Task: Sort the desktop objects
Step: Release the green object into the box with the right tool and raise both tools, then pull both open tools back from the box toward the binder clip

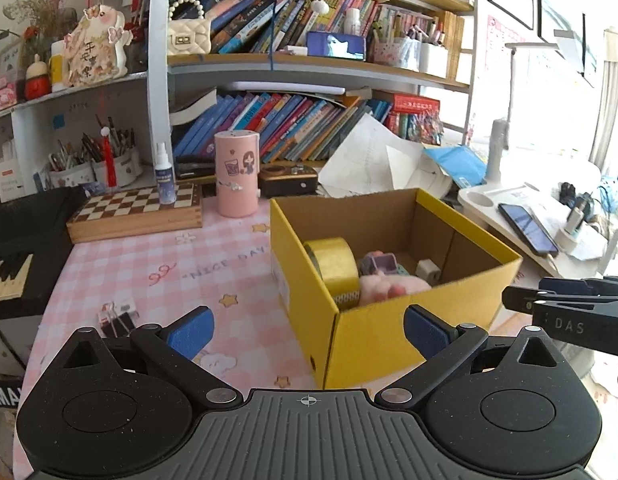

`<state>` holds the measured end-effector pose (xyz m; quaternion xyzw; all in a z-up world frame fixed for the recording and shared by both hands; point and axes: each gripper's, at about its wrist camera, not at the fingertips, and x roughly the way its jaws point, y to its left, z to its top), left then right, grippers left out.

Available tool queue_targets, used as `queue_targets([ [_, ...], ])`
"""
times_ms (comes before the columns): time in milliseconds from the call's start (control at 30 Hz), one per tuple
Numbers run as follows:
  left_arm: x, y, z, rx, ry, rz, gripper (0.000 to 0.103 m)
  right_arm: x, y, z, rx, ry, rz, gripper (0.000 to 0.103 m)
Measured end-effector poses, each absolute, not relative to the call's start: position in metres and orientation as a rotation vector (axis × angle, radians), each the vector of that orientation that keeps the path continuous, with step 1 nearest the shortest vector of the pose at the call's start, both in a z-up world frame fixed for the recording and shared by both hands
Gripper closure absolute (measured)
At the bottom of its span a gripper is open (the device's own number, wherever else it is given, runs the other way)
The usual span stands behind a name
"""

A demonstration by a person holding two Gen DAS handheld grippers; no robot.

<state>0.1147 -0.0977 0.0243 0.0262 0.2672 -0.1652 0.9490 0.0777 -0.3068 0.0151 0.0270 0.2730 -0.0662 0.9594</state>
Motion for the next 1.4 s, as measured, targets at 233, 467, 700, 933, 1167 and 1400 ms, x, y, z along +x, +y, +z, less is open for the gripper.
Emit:
queue_targets([
  [233,0.088,-0.076,0.015,0.045,0.607,-0.362,0.001,0.048,-0.277,0.011,0.064,0.579,-0.142,0.059],
  [467,0.066,-0.049,0.006,0.030,0.655,-0.358,0.001,0.020,-0.249,0.005,0.069,0.604,-0.147,0.055],
  [700,0.047,-0.034,0.001,0.058,0.688,-0.372,0.001,-0.003,-0.227,-0.002,0.084,0.637,-0.140,0.052],
  [933,0.034,-0.024,-0.005,0.092,0.716,-0.385,0.001,-0.017,-0.209,-0.011,0.101,0.679,-0.122,0.049],
  [1167,0.026,-0.011,-0.012,0.102,0.751,-0.369,0.001,-0.023,-0.192,-0.019,0.106,0.717,-0.090,0.048],
  [1400,0.019,0.008,-0.014,0.092,0.762,-0.331,0.001,-0.022,-0.172,-0.024,0.095,0.740,-0.040,0.048],
])
